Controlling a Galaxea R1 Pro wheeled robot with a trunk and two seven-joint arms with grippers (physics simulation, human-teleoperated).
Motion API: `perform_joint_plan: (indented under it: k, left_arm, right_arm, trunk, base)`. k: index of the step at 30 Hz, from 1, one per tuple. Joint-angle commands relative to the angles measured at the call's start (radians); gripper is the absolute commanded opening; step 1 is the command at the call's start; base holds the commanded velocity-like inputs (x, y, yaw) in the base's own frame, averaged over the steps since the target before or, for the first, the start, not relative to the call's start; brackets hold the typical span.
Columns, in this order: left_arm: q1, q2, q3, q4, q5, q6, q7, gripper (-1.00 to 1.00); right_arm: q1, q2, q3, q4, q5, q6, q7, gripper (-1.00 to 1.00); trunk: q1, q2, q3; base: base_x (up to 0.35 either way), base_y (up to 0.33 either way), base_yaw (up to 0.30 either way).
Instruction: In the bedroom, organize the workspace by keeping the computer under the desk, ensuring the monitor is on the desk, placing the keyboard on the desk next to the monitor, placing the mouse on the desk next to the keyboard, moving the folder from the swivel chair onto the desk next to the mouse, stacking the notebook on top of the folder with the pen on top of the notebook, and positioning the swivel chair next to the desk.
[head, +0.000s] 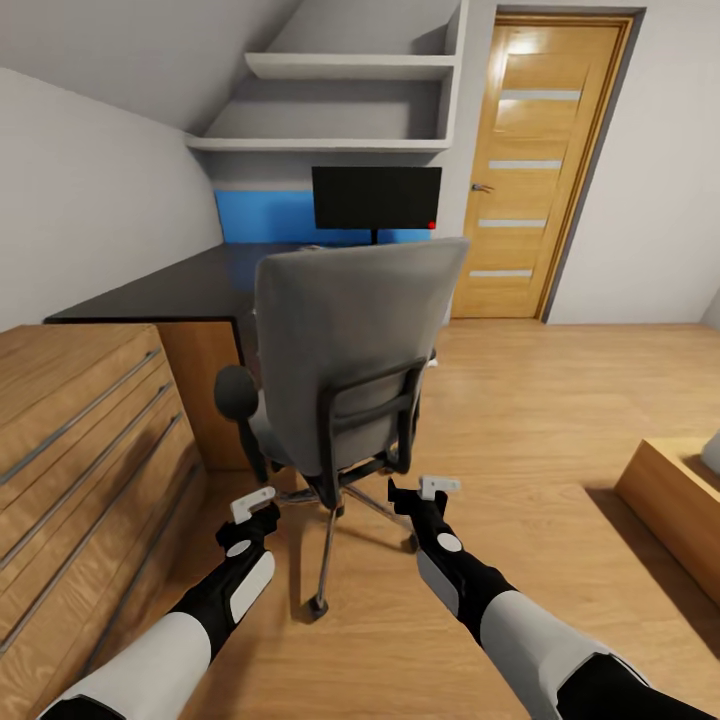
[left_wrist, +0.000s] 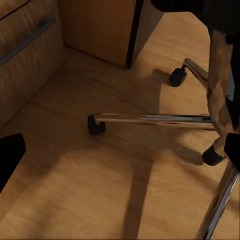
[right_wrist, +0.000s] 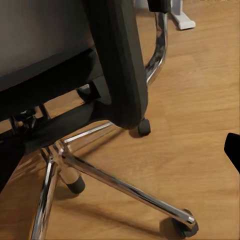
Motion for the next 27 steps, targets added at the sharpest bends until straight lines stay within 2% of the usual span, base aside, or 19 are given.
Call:
perform_joint_plan:
  k: [1,5,16,27]
  left_arm:
    - [-0.001,0.001,-0.008,0.0,0.011,-0.007,0.006,1.0]
    - [-0.001,0.001,-0.008,0.0,0.01,-0.007,0.006,1.0]
    - [-0.001,-0.001,-0.009,0.0,0.009,-0.007,0.006,1.0]
    - [-0.001,-0.002,-0.011,0.0,0.009,-0.008,0.006,1.0]
  right_arm:
    - [-0.001,-0.001,0.009,0.0,-0.007,-0.004,-0.007,1.0]
    - [-0.001,0.0,0.009,0.0,-0.007,-0.004,-0.007,1.0]
    - [-0.001,0.0,0.009,0.0,-0.007,-0.004,-0.007,1.0]
    - [-0.001,0.0,0.009,0.0,-0.007,-0.004,-0.007,1.0]
  trunk:
    - [0.0,0.0,-0.001]
    - [0.0,0.0,-0.001]
    - [0.0,0.0,-0.001]
    - [0.0,0.0,-0.001]
  base:
    - [0.29,0.0,0.0]
    - [0.25,0.0,0.0]
    - [0.106,0.0,0.0]
    - [0.271,0.0,0.0]
